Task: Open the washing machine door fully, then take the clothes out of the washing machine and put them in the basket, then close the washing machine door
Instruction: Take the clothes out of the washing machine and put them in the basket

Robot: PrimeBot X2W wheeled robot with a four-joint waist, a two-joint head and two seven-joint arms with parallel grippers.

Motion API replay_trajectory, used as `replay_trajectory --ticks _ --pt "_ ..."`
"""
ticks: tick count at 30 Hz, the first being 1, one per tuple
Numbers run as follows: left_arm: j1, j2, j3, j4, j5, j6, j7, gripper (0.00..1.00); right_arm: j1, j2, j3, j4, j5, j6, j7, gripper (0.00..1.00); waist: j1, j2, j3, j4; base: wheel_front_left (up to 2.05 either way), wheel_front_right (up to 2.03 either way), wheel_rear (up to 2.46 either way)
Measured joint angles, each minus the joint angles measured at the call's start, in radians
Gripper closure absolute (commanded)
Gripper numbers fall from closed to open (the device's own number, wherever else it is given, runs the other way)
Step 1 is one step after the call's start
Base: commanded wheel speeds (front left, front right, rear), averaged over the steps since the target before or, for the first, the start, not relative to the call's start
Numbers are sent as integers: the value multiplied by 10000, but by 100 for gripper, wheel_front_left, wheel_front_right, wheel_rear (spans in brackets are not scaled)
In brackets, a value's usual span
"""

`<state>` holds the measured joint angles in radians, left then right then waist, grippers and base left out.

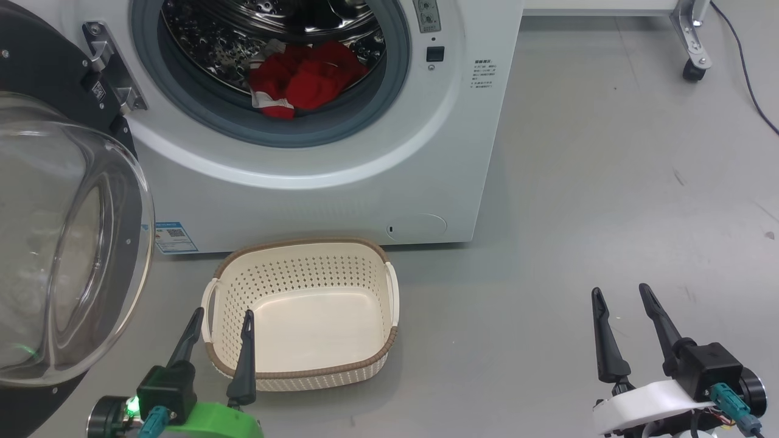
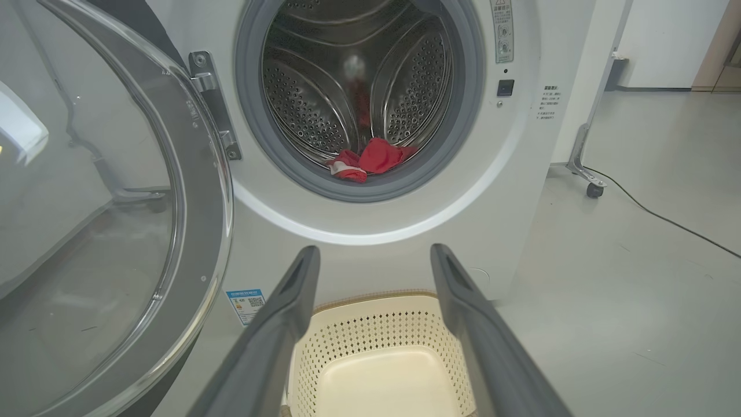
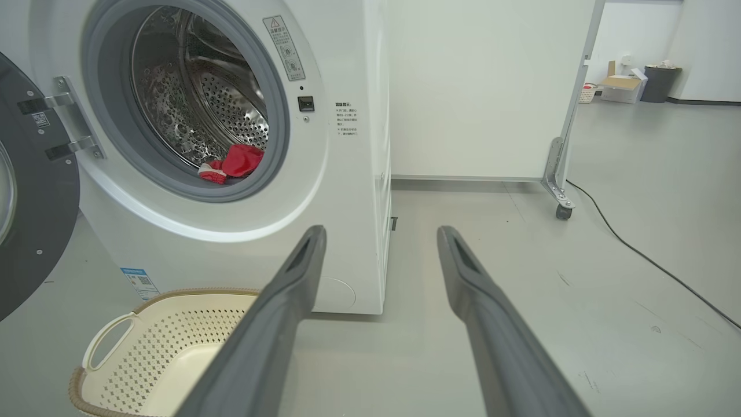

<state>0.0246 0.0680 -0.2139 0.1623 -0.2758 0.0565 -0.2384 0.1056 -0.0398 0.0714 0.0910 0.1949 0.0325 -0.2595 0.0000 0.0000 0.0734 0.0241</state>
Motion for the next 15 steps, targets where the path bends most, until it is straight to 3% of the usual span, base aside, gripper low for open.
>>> replay_trajectory --ticks 15 --pt "0 -2 6 -67 4 2 0 0 22 0 42 -6 71 -2 0 0 0 0 -4 -31 68 -68 0"
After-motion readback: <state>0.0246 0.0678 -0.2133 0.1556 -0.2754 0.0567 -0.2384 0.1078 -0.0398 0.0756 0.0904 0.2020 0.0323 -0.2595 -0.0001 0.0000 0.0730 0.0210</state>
